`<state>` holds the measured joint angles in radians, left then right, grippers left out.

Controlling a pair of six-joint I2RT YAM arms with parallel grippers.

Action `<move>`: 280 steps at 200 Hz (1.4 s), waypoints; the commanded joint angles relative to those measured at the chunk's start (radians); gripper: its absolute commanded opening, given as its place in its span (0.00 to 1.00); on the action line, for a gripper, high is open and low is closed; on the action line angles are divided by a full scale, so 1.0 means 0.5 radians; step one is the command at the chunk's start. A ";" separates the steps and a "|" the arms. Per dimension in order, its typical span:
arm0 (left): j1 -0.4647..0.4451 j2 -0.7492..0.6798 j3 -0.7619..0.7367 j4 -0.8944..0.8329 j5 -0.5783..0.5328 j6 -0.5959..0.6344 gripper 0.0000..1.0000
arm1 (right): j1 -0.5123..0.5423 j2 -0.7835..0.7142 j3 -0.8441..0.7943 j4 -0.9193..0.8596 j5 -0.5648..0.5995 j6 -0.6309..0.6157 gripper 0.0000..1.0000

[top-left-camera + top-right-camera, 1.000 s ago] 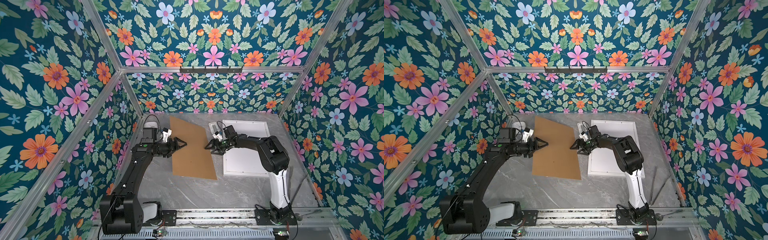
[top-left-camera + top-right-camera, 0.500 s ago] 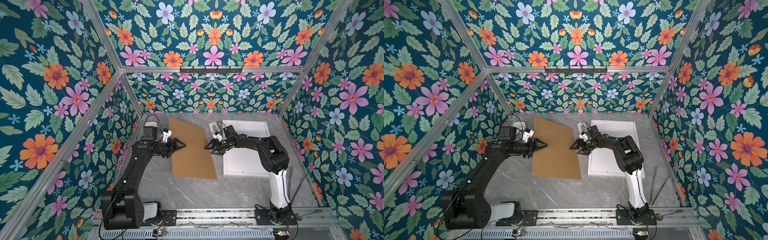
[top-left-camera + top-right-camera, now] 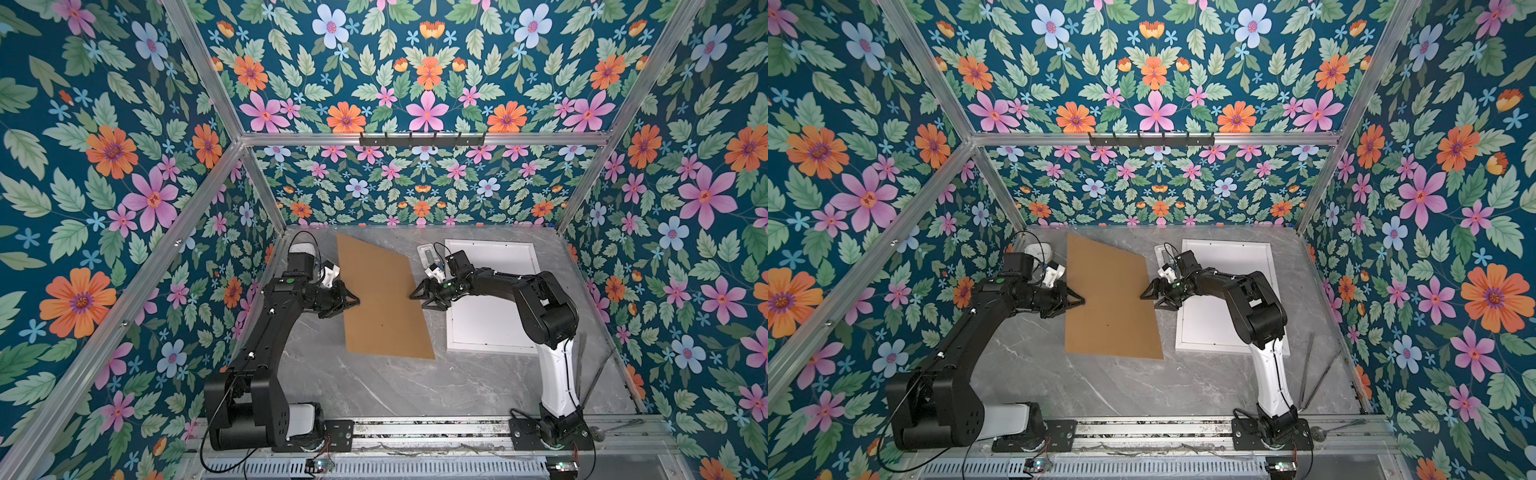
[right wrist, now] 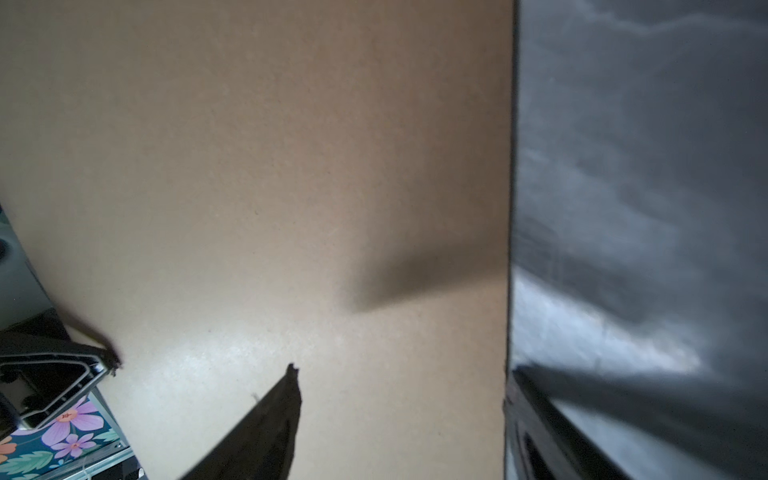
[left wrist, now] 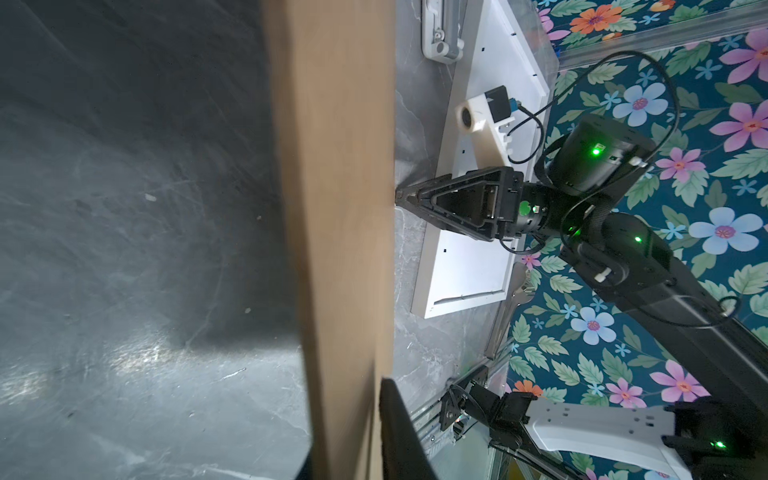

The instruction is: Put the photo into the frame

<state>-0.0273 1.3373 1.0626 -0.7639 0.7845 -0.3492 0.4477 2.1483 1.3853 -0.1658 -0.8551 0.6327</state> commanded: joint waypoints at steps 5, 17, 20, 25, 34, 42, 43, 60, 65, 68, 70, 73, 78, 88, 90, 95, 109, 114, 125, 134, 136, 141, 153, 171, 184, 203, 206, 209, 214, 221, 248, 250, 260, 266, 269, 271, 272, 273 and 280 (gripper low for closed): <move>-0.001 0.011 0.008 0.029 0.000 0.075 0.06 | 0.002 -0.063 -0.032 -0.193 0.172 0.015 0.77; -0.002 0.024 0.030 0.025 0.032 0.099 0.04 | 0.003 -0.136 -0.073 -0.162 0.195 0.037 0.77; -0.001 0.025 0.036 0.026 0.042 0.107 0.04 | 0.005 -0.157 -0.085 -0.150 0.202 0.045 0.77; -0.001 0.028 0.049 0.028 0.060 0.116 0.03 | 0.004 -0.187 -0.102 -0.137 0.211 0.054 0.77; -0.001 0.028 0.072 0.046 0.100 0.140 0.01 | 0.006 -0.245 -0.120 -0.123 0.226 0.062 0.77; -0.001 0.014 0.082 0.076 0.134 0.143 0.01 | 0.004 -0.295 -0.132 -0.119 0.246 0.065 0.77; -0.001 0.012 0.081 0.079 0.139 0.143 0.01 | 0.005 -0.305 -0.134 -0.118 0.251 0.064 0.77; -0.001 -0.014 0.123 0.108 0.178 0.143 0.00 | 0.005 -0.431 -0.167 -0.130 0.324 0.060 0.77; -0.001 -0.017 0.142 0.106 0.179 0.142 0.00 | 0.004 -0.471 -0.174 -0.135 0.347 0.057 0.77; -0.002 -0.020 0.153 0.096 0.177 0.143 0.00 | 0.004 -0.492 -0.180 -0.138 0.359 0.054 0.77; -0.001 -0.019 0.161 0.090 0.178 0.145 0.00 | 0.005 -0.508 -0.181 -0.146 0.368 0.049 0.77; -0.001 -0.021 0.174 0.079 0.182 0.146 0.00 | 0.004 -0.527 -0.184 -0.156 0.378 0.046 0.77; -0.001 -0.026 0.191 0.061 0.191 0.152 0.00 | 0.003 -0.562 -0.184 -0.178 0.399 0.038 0.77; -0.001 -0.041 0.221 0.052 0.212 0.156 0.00 | 0.003 -0.627 -0.184 -0.230 0.441 0.011 0.77; -0.001 -0.043 0.225 0.052 0.217 0.153 0.00 | 0.001 -0.636 -0.184 -0.242 0.452 0.007 0.78; -0.001 -0.055 0.228 0.060 0.232 0.136 0.00 | 0.000 -0.670 -0.187 -0.267 0.475 -0.001 0.78; -0.001 -0.086 0.222 0.131 0.301 0.078 0.00 | 0.000 -0.743 -0.188 -0.358 0.560 -0.033 0.79; -0.003 -0.094 0.214 0.161 0.330 0.054 0.00 | -0.007 -0.770 -0.188 -0.395 0.588 -0.044 0.79; -0.004 -0.104 0.189 0.235 0.413 0.003 0.00 | -0.018 -0.824 -0.192 -0.462 0.634 -0.060 0.80; -0.005 -0.104 0.179 0.274 0.477 -0.030 0.00 | -0.037 -0.873 -0.215 -0.490 0.643 -0.066 0.80; -0.005 -0.104 0.180 0.281 0.487 -0.037 0.00 | -0.043 -0.884 -0.222 -0.493 0.645 -0.063 0.80; -0.007 -0.101 0.176 0.296 0.510 -0.052 0.00 | -0.058 -0.916 -0.244 -0.495 0.641 -0.060 0.80; -0.009 -0.108 0.165 0.361 0.567 -0.095 0.00 | -0.098 -1.019 -0.307 -0.489 0.625 -0.058 0.81; -0.019 -0.126 0.127 0.521 0.650 -0.207 0.00 | -0.195 -1.161 -0.427 -0.456 0.563 -0.041 0.82; -0.038 -0.137 0.067 0.717 0.704 -0.352 0.00 | -0.279 -1.247 -0.507 -0.448 0.515 -0.038 0.82; -0.101 -0.139 -0.012 1.001 0.723 -0.555 0.00 | -0.418 -1.348 -0.617 -0.435 0.414 -0.037 0.83; -0.115 -0.139 -0.026 1.041 0.723 -0.583 0.00 | -0.444 -1.362 -0.633 -0.435 0.388 -0.038 0.83; -0.130 -0.135 -0.037 1.084 0.723 -0.611 0.00 | -0.475 -1.373 -0.648 -0.434 0.361 -0.040 0.83; -0.157 -0.126 -0.056 1.154 0.720 -0.660 0.00 | -0.517 -1.390 -0.676 -0.428 0.316 -0.044 0.83; -0.202 -0.116 -0.086 1.272 0.717 -0.738 0.00 | -0.572 -1.422 -0.721 -0.405 0.266 -0.042 0.83; -0.379 -0.045 -0.177 1.705 0.700 -1.014 0.00 | -0.740 -1.502 -0.867 -0.285 0.032 -0.045 0.84; -0.390 -0.039 -0.181 1.732 0.696 -1.032 0.00 | -0.746 -1.504 -0.874 -0.277 0.018 -0.044 0.84; -0.435 -0.004 -0.197 1.854 0.686 -1.113 0.00 | -0.795 -1.518 -0.903 -0.272 -0.035 -0.047 0.83; -0.458 0.019 -0.201 1.921 0.682 -1.152 0.00 | -0.823 -1.525 -0.918 -0.266 -0.072 -0.048 0.84; -0.466 0.030 -0.204 1.957 0.683 -1.175 0.00 | -0.836 -1.528 -0.932 -0.247 -0.100 -0.038 0.84; -0.473 0.037 -0.208 1.986 0.681 -1.190 0.00 | -0.844 -1.531 -0.941 -0.234 -0.118 -0.033 0.84; -0.476 0.040 -0.210 1.998 0.680 -1.199 0.00 | -0.850 -1.533 -0.946 -0.228 -0.129 -0.029 0.83; -0.479 0.044 -0.212 2.013 0.680 -1.209 0.00 | -0.856 -1.534 -0.950 -0.218 -0.138 -0.025 0.83; -0.503 0.068 -0.225 2.120 0.681 -1.277 0.00 | -0.891 -1.544 -0.988 -0.156 -0.201 0.012 0.83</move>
<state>-0.2527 1.3472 0.9596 -0.0105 1.0943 -0.8455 0.0456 1.3922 0.9272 -0.3298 -0.8120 0.6212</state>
